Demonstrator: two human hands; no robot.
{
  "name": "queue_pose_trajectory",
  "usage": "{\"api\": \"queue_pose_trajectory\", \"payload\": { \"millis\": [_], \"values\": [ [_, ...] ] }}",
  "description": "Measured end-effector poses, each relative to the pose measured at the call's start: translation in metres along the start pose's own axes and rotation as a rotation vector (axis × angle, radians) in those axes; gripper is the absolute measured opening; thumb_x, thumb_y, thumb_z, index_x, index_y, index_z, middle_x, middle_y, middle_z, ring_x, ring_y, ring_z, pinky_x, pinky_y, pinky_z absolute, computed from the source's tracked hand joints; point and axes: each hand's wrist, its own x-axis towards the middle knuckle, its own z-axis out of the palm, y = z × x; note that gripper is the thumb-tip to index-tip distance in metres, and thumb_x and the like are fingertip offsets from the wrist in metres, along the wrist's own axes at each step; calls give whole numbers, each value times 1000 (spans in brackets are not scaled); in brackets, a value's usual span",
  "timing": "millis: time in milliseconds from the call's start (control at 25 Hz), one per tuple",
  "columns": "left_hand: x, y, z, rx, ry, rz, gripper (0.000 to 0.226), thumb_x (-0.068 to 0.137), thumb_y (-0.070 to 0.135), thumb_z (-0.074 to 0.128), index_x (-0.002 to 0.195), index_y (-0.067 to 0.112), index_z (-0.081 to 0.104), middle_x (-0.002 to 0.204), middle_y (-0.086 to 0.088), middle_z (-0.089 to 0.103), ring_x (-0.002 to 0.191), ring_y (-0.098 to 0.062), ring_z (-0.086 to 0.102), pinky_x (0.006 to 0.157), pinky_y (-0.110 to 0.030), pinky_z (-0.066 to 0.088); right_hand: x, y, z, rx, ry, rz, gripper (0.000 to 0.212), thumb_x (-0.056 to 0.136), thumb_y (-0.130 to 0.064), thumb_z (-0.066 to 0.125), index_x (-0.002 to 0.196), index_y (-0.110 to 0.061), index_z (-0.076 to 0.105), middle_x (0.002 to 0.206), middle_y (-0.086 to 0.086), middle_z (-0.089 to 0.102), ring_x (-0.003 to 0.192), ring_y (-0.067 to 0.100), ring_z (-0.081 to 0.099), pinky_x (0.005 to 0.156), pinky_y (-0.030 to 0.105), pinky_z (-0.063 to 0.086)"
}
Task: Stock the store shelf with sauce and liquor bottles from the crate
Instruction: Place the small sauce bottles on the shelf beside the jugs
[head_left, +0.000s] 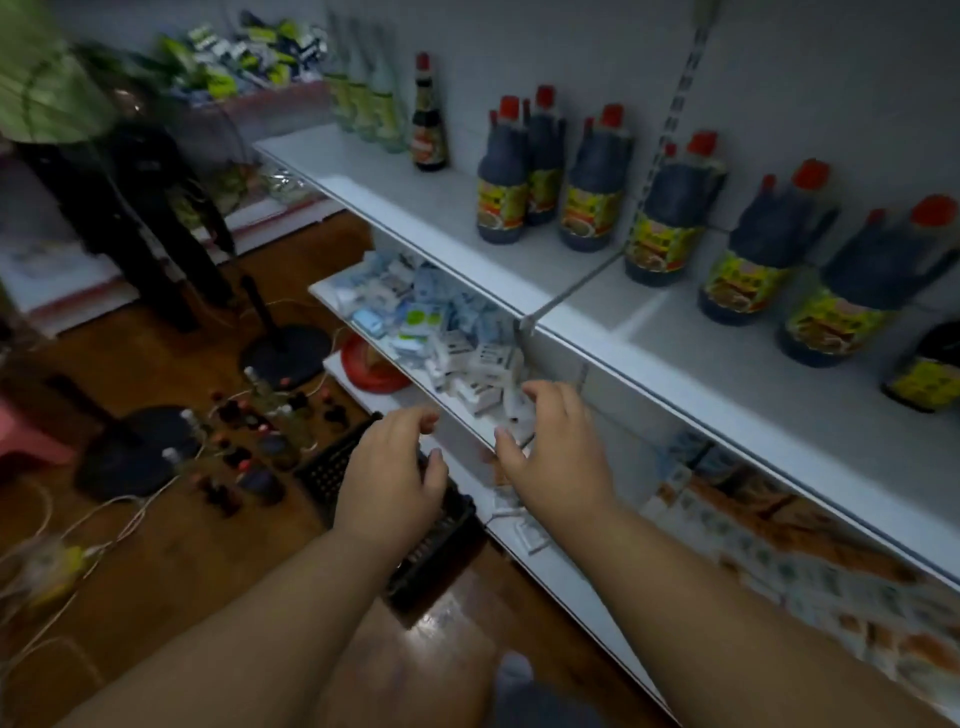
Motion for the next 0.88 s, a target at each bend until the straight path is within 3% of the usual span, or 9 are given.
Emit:
{"api": "queue_pose_trajectory", "payload": {
  "millis": [200,440,640,800,880],
  "values": [
    [23,-82,-15,121,-5,-174,31,89,24,61,120,22,59,113,7,59,107,-12,55,93,-29,48,52,-26,89,14,-169,-94,45,81,-32,69,120,-13,56,127,10,47,115,33,51,95,51,46],
    [55,-161,-12,164,-181,-239,28,91,28,59,119,26,57,109,9,58,105,-11,53,89,-28,49,91,-43,171,-10,-420,-79,45,85,-40,67,123,-20,54,126,1,44,113,26,52,94,42,46],
    [100,-245,8,144,-423,-56,27,88,23,62,115,21,59,103,3,60,98,-18,56,83,-33,50,100,-59,254,-89,-516,51,45,85,-42,66,124,-23,53,127,0,44,114,23,49,98,37,42],
    [158,-321,38,152,-657,136,27,85,23,61,112,21,59,105,0,61,96,-21,59,80,-38,52,88,-64,327,-68,-489,333,46,81,-39,68,122,-21,54,126,4,46,111,26,54,95,40,48],
    [170,-349,57,148,-740,201,26,85,22,60,111,20,58,106,-2,61,100,-24,58,81,-39,51,75,-57,358,-101,-553,458,49,84,-40,66,127,-22,50,134,6,43,118,25,50,99,38,45]
  ]
}}
